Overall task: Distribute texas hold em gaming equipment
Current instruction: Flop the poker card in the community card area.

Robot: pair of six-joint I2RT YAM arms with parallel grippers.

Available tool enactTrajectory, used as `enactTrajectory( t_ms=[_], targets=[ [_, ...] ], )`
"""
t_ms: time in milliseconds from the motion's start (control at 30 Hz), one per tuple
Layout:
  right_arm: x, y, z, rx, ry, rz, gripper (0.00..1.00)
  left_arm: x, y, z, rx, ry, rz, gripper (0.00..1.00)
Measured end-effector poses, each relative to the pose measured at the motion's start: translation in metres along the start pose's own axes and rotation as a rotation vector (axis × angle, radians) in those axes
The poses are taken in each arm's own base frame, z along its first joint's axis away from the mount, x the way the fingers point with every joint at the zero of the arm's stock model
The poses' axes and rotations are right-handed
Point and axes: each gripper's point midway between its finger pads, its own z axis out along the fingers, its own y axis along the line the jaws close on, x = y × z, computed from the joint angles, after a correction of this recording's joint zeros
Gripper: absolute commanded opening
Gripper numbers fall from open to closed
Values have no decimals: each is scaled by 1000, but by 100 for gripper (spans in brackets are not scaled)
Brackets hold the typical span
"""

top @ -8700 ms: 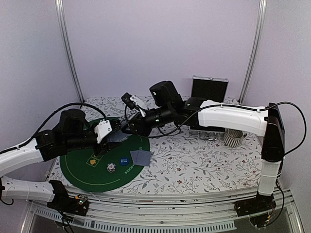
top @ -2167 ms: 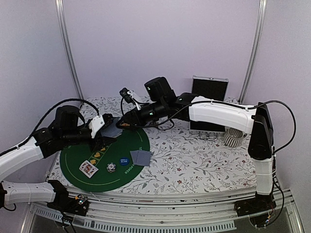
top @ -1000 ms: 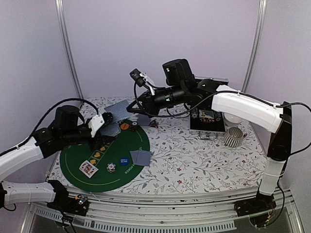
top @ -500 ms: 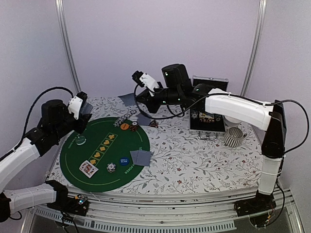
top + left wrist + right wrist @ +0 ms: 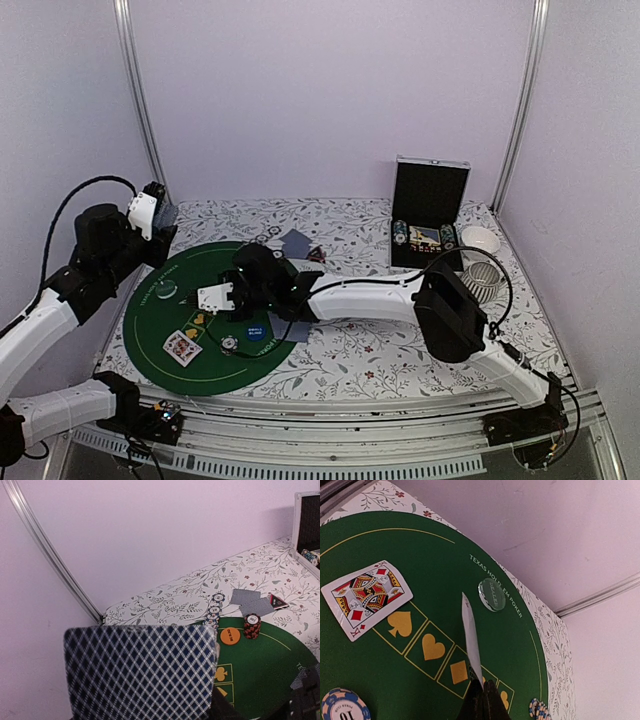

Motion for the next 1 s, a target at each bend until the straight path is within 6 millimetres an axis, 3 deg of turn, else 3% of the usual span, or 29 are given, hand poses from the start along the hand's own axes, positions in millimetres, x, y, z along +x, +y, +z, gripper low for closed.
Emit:
enactTrajectory(
  t_ms=[200, 567, 1000],
  targets=[
    [-5, 25, 26, 30, 11, -166, 1, 1, -3, 0, 18, -2, 0, 47],
    [-6, 33, 32, 55, 43, -397, 1, -1, -7, -1, 42, -14, -1, 48],
    [-5, 55, 37, 25, 57, -511, 3, -2, -10, -1, 59, -19, -1, 47]
  ],
)
